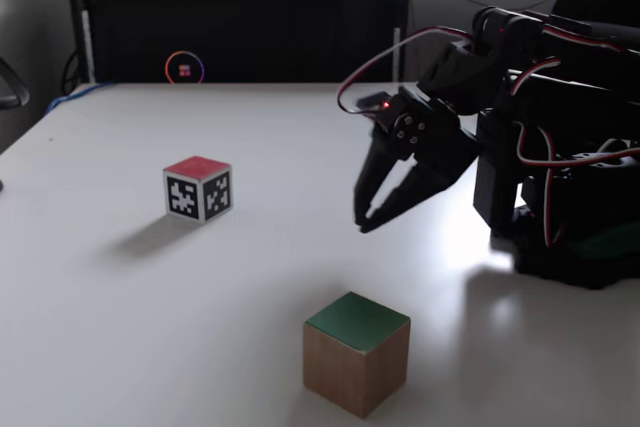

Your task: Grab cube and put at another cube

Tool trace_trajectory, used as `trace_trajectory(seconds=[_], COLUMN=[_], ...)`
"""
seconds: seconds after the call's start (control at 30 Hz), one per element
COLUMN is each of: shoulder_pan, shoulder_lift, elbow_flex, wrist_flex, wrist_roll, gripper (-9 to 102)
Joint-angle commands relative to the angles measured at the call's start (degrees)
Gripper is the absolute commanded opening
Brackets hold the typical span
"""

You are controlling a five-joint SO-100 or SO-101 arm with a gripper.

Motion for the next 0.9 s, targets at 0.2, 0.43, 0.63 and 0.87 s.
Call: trace_trajectory(seconds=[0.2, 0.43, 0.63, 0.87], shoulder_pan=[-7.91, -16.35, -16.08, -27.69], shoulder_lift=[0.26, -21.45, -38.14, -49.22], elbow_flex=[-1.58, -16.96, -34.89, -45.79], wrist_flex=[-5.71, -6.86, -3.69, 3.87], wrist_roll=[-11.78, -10.55, -13.97, -16.61], gripper=[2, 8, 11, 20])
